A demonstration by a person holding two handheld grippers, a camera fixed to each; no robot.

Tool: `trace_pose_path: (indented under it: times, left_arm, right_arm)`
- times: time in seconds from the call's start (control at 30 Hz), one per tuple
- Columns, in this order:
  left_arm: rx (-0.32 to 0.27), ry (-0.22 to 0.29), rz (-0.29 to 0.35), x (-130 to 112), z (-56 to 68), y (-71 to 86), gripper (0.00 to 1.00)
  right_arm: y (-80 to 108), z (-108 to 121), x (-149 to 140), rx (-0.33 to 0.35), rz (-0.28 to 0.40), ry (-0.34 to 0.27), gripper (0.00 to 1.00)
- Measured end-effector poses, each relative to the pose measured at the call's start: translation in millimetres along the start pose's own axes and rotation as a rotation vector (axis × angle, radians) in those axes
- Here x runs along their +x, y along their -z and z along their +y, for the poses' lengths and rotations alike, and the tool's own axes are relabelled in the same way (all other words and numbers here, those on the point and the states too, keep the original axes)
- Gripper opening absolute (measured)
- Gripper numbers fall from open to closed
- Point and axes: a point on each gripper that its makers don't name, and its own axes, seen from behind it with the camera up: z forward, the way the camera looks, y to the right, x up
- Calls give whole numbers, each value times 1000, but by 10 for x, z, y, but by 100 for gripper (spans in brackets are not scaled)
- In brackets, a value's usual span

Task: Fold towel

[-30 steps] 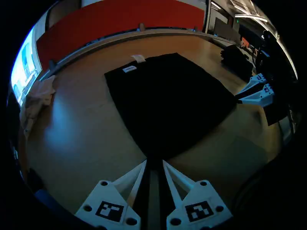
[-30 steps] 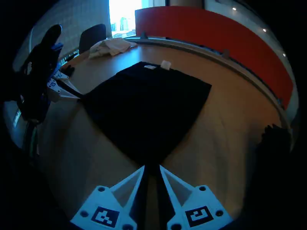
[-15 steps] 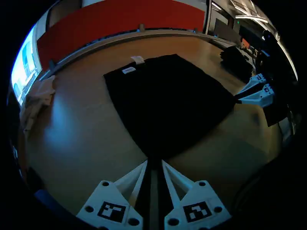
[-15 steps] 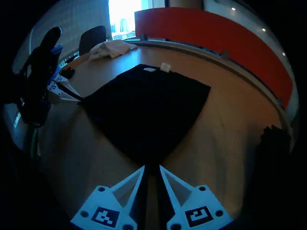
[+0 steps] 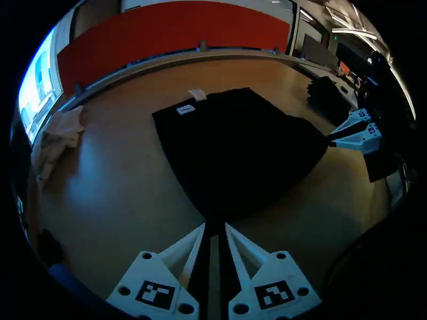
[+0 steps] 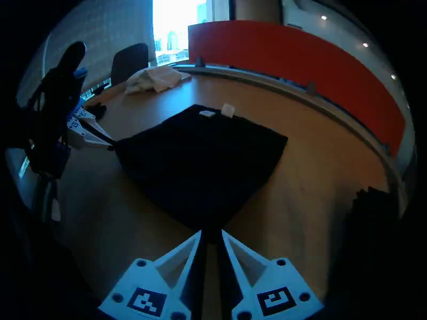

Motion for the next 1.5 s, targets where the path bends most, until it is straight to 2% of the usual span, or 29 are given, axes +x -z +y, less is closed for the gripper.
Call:
trace_pose_path:
  times: [0.5,0.93,1.1,1.5]
  left_arm:
    - [-3,49,25,285,70,516,10]
    - [-27,65,16,317,201,853,10]
    - [-27,65,17,320,199,892,10]
    - [-23,74,29,428,141,770,10]
  right_arm:
    - [524,-18,464,4,62,17,12]
    - [864,-135,618,28,62,37,12]
    - [902,-173,602,33,51,49,12]
    - [810,-81,673,24,48,46,12]
